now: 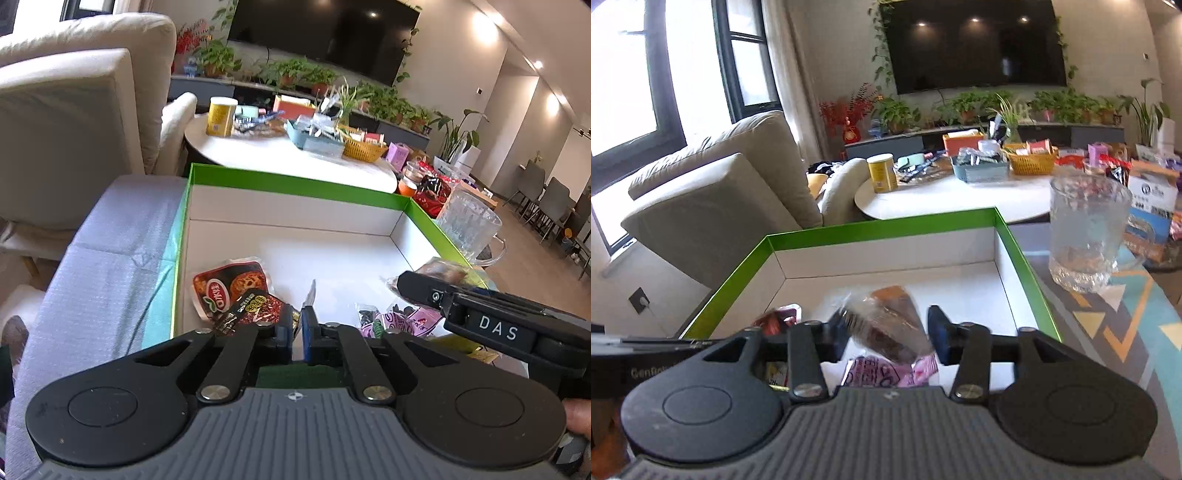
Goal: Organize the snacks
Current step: 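Lower the clear bag into the box with the right tool while the left tool drops the black packet in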
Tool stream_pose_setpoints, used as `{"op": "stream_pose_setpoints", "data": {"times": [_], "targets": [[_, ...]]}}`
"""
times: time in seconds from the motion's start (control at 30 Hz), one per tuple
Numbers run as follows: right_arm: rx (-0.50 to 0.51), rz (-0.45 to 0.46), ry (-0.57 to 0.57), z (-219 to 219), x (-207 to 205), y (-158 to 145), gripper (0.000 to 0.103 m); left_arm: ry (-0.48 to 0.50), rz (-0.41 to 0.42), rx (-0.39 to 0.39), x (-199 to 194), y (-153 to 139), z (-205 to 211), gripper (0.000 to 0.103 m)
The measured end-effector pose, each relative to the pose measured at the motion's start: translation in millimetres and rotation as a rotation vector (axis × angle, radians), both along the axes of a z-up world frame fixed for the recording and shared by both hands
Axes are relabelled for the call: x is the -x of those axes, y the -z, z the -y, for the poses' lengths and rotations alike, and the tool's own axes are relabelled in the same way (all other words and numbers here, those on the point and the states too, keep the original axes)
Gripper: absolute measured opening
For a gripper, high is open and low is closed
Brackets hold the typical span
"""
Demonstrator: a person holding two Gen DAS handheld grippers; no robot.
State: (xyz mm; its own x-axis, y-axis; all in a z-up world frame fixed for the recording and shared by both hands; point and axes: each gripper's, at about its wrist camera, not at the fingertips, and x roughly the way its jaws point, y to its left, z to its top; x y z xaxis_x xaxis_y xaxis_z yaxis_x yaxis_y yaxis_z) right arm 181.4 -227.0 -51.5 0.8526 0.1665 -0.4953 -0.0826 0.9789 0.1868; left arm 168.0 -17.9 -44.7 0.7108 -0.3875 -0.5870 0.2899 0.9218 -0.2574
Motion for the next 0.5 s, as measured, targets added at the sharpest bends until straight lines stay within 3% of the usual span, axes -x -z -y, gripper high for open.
{"op": "stream_pose_setpoints", "data": {"times": [0.13,0.27,0.33,0.5], "targets": [[-0.018,-0.013,0.003,2.0,10.3,0.9,0.058,0.009,0.044,-0.016,18.3,-6.7,-3.9,0.016],[0.005,0.045,0.003,-1.8,37.5,-4.3,0.058,0.004,0.109,-0.053,43.7,-14.4,-9.8,0.021],[0.009,0.061,-0.007,-3.9,49.5,-8.5,0.058,0.019,0.087,-0.059,52.5,-15.6,-13.0,0.027],[-0.013,0.05,-0.03,-4.1,74.1,-10.6,0.058,0.052,0.012,-0.027,72.0,-5.7,-20.6,0.027]]}}
